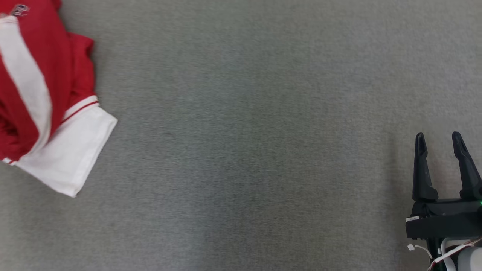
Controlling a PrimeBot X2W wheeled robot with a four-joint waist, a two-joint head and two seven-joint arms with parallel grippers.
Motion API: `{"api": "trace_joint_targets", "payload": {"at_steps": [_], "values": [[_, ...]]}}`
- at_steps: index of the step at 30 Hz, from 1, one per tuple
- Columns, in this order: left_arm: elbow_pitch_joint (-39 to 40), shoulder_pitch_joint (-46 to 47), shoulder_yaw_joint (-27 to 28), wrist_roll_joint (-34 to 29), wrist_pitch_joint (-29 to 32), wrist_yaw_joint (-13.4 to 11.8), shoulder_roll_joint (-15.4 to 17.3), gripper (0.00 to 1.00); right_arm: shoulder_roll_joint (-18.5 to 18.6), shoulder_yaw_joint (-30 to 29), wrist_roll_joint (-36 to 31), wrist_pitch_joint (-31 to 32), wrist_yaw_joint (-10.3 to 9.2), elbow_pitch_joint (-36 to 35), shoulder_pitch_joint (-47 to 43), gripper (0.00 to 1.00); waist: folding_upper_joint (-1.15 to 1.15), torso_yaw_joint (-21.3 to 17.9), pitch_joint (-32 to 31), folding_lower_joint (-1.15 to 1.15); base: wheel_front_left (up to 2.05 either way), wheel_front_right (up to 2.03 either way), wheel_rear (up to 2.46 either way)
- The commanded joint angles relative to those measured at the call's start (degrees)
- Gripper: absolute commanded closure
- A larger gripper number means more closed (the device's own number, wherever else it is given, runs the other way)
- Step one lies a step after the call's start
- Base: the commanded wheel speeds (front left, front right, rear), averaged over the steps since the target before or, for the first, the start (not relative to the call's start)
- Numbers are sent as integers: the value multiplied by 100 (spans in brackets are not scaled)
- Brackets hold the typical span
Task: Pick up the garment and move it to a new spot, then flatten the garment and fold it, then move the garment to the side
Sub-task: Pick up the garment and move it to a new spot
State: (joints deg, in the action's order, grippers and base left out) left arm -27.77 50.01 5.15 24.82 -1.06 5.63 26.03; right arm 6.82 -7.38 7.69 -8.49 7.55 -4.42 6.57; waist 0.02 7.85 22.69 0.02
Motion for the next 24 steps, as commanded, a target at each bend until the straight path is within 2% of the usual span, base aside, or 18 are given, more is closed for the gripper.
{"api": "trace_joint_targets", "payload": {"at_steps": [1,11,21,22,23,24], "values": [[-123,73,-13,53,77,38,69,0,-12,-2,-18,14,-12,-36,63,0,-2,-470,449,-2,0,0,0],[-1758,162,-229,309,831,145,442,0,-58,32,-27,53,-12,-46,95,0,-2,-590,386,-2,0,0,0],[-2925,-48,-491,702,1090,180,262,0,-33,90,17,27,-12,39,117,0,-2,-711,288,-2,0,0,0],[-2964,-57,-519,741,1100,176,255,7,-30,95,18,30,-12,40,114,0,-2,-716,279,-2,0,0,0],[-3006,-66,-563,743,1079,177,265,75,-31,100,11,37,-12,42,112,0,-2,-720,269,-2,0,0,0],[-3022,-71,-617,740,1033,178,266,89,-29,99,5,46,-12,42,113,0,-2,-722,260,-2,0,0,0]]}}
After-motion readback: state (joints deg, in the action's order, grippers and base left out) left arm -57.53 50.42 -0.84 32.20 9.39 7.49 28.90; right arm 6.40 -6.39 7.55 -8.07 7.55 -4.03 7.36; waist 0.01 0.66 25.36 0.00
